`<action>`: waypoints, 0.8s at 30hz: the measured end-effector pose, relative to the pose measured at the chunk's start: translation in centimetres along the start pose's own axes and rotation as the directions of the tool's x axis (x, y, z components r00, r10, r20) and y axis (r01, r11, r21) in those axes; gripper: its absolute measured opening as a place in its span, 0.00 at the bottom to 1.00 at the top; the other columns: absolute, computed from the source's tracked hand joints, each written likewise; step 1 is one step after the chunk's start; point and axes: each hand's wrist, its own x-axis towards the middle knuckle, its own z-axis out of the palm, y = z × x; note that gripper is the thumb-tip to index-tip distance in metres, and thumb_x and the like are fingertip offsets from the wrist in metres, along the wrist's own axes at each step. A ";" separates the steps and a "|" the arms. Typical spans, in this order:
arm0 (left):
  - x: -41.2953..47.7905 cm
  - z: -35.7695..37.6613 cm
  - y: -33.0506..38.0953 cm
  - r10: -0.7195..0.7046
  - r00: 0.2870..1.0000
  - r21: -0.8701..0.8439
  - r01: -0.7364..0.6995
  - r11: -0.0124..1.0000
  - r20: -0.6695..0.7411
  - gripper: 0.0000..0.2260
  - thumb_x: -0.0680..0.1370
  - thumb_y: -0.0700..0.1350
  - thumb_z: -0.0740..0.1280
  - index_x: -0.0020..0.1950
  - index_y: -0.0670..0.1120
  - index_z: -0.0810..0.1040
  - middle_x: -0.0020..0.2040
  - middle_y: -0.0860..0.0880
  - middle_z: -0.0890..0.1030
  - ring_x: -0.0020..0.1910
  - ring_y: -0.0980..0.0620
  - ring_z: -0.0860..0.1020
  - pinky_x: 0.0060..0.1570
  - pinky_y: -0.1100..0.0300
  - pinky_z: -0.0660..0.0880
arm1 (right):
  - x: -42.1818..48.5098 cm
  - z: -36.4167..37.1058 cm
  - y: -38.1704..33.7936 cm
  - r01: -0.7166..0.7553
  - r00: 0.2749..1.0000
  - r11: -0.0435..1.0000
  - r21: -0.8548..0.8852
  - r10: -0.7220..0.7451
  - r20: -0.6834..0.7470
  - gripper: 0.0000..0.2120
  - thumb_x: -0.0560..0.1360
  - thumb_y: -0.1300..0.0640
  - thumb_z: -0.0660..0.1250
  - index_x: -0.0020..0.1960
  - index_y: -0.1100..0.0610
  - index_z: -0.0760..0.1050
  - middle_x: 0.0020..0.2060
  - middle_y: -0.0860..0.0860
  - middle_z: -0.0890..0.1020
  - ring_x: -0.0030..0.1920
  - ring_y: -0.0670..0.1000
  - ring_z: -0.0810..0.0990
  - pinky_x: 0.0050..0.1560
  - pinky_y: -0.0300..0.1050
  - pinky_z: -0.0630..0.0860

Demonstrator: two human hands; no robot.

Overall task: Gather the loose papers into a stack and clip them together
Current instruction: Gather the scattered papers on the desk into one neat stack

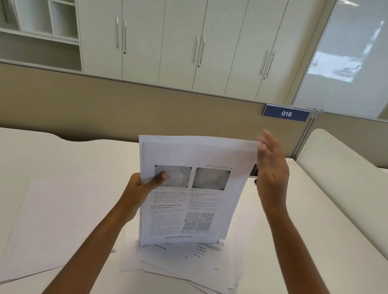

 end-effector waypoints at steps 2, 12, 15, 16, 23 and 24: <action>0.0 0.0 0.0 0.000 1.000 0.000 0.000 1.000 0.007 0.29 0.54 0.67 0.73 0.49 0.53 0.75 0.42 0.50 0.80 0.44 0.49 0.79 0.37 0.65 0.78 | 1.5 0.0 -1.1 -0.003 0.999 1.000 0.007 0.003 0.034 0.14 0.79 0.58 0.59 0.63 0.58 0.72 0.56 0.53 0.79 0.52 0.47 0.78 0.48 0.25 0.72; -0.4 0.2 0.6 0.016 1.000 -0.029 -0.016 0.999 0.013 0.38 0.46 0.74 0.70 0.47 0.52 0.77 0.42 0.50 0.80 0.42 0.51 0.80 0.36 0.65 0.79 | 0.4 -0.2 0.3 -0.094 0.994 0.981 0.171 0.101 -0.033 0.07 0.75 0.65 0.65 0.49 0.57 0.79 0.35 0.40 0.84 0.38 0.38 0.79 0.39 0.30 0.75; -0.4 0.2 0.7 0.013 1.000 -0.026 -0.012 1.000 0.025 0.38 0.47 0.74 0.70 0.48 0.51 0.77 0.43 0.48 0.80 0.43 0.49 0.80 0.39 0.61 0.79 | 0.9 -0.5 -0.3 -0.070 0.993 0.984 0.162 0.083 -0.078 0.09 0.73 0.66 0.66 0.53 0.62 0.79 0.44 0.50 0.79 0.44 0.39 0.78 0.45 0.30 0.74; -0.4 0.2 0.8 0.007 1.000 -0.022 -0.007 1.000 0.030 0.38 0.47 0.74 0.70 0.48 0.51 0.77 0.42 0.48 0.80 0.43 0.49 0.80 0.39 0.61 0.79 | 1.1 -0.6 -0.6 -0.045 0.993 0.987 0.154 0.061 -0.101 0.09 0.73 0.66 0.67 0.53 0.64 0.79 0.44 0.48 0.78 0.43 0.35 0.77 0.45 0.27 0.73; -0.5 0.4 0.7 0.009 0.998 0.020 -0.010 1.000 0.060 0.39 0.46 0.75 0.68 0.47 0.50 0.76 0.40 0.50 0.80 0.40 0.51 0.81 0.38 0.62 0.79 | 2.2 -0.6 -1.7 -0.003 0.978 0.983 0.184 0.042 -0.205 0.06 0.74 0.63 0.67 0.46 0.54 0.80 0.38 0.48 0.79 0.41 0.43 0.75 0.43 0.34 0.71; -0.5 0.4 0.7 0.006 0.998 0.020 -0.007 1.000 0.058 0.39 0.47 0.75 0.68 0.47 0.50 0.76 0.40 0.50 0.80 0.40 0.52 0.81 0.38 0.61 0.79 | 2.4 -0.8 -1.8 -0.019 0.967 0.976 0.218 0.073 -0.243 0.07 0.74 0.63 0.67 0.42 0.53 0.80 0.37 0.48 0.80 0.41 0.45 0.76 0.44 0.36 0.72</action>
